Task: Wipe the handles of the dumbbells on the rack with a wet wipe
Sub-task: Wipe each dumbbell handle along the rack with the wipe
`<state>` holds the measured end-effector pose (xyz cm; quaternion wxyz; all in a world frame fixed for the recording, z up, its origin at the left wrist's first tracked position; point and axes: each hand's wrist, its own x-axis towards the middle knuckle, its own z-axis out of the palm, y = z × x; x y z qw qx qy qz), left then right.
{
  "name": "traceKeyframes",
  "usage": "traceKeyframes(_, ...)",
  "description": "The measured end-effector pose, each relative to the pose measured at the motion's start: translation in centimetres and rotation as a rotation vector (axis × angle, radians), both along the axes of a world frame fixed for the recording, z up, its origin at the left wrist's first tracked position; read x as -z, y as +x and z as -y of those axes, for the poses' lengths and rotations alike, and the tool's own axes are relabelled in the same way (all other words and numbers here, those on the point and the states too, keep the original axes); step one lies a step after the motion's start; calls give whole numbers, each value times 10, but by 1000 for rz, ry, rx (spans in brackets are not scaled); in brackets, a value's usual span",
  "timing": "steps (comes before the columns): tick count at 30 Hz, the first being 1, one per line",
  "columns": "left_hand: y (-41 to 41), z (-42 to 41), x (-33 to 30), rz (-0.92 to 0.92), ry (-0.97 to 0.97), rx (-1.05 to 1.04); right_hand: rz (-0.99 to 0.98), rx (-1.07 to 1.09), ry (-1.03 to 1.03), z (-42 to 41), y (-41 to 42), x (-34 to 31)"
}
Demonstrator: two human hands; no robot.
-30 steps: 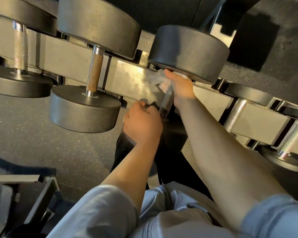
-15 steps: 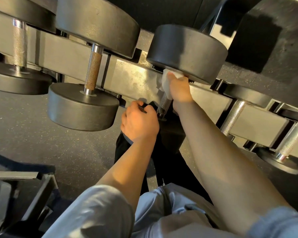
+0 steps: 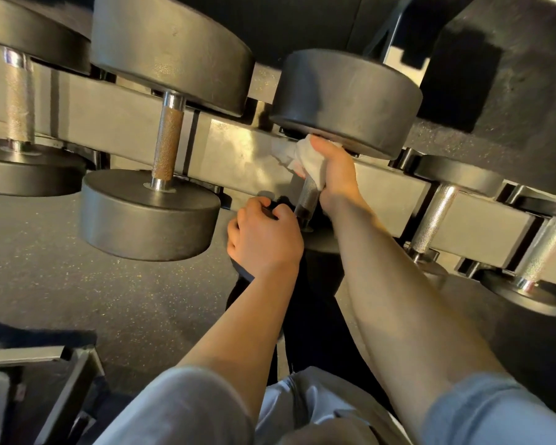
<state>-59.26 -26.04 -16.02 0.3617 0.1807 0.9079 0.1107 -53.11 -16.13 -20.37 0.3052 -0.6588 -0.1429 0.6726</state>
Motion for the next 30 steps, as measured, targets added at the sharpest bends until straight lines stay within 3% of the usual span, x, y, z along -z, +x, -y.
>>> traceKeyframes(6,0,-1,1,14,-20,2,408,-124,41,8,7,-7)
traceKeyframes(13,0,-2,0,15,-48,33,306,-187,-131,6,0,-4)
traceKeyframes(18,0,-3,0,14,-66,33,556,-155,-92,-11,-16,5)
traceKeyframes(21,0,-2,2,16,-56,25,398,-69,-132,-17,-17,3)
traceKeyframes(25,-1,-2,0,33,-61,19,-13,-217,-89,-13,6,-1)
traceKeyframes(27,-2,-3,0,31,-61,20,-11,-210,-72,-10,7,-6)
traceKeyframes(30,-3,-2,1,41,-62,14,150,-249,-94,5,4,-10)
